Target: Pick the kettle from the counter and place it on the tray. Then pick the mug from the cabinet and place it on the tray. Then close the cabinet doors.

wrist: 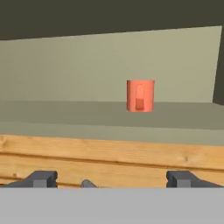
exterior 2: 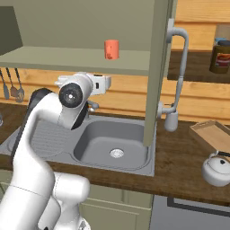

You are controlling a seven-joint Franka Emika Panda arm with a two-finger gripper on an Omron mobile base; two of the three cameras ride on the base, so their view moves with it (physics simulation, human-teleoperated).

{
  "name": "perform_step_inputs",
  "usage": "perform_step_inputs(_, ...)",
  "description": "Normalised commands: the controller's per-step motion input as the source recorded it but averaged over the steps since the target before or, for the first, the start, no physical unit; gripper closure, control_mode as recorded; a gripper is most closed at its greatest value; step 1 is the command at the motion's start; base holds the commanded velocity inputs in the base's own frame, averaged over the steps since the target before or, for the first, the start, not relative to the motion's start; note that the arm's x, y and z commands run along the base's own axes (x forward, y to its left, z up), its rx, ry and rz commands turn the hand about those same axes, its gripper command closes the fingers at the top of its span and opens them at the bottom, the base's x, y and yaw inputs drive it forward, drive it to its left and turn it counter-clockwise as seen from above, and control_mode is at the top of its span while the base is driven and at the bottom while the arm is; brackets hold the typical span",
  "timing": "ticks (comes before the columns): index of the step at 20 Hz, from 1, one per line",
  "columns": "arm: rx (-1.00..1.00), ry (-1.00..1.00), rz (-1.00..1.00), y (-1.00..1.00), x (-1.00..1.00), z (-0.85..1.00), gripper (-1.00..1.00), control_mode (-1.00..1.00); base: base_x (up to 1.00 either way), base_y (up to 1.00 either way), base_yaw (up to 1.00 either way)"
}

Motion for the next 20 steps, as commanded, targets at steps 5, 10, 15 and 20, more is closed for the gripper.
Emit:
perform_step_inputs(5,0.00,-0.06,0.01,0.00,0.33,0.46,-1.00,-1.00,0.00,0.00,0.00)
perform_step_inputs(10,0.00,-0.04,0.00,0.00,0.33,0.50,-1.00,-1.00,0.00,0.00,0.00)
perform_step_inputs(15,0.00,0.03,0.00,0.00,0.12,0.10,-1.00,-1.00,0.00,0.00,0.00)
perform_step_inputs(20,0.00,0.00,0.00,-0.02,0.02,0.00,-1.00,-1.00,0.00,0.00,0.00)
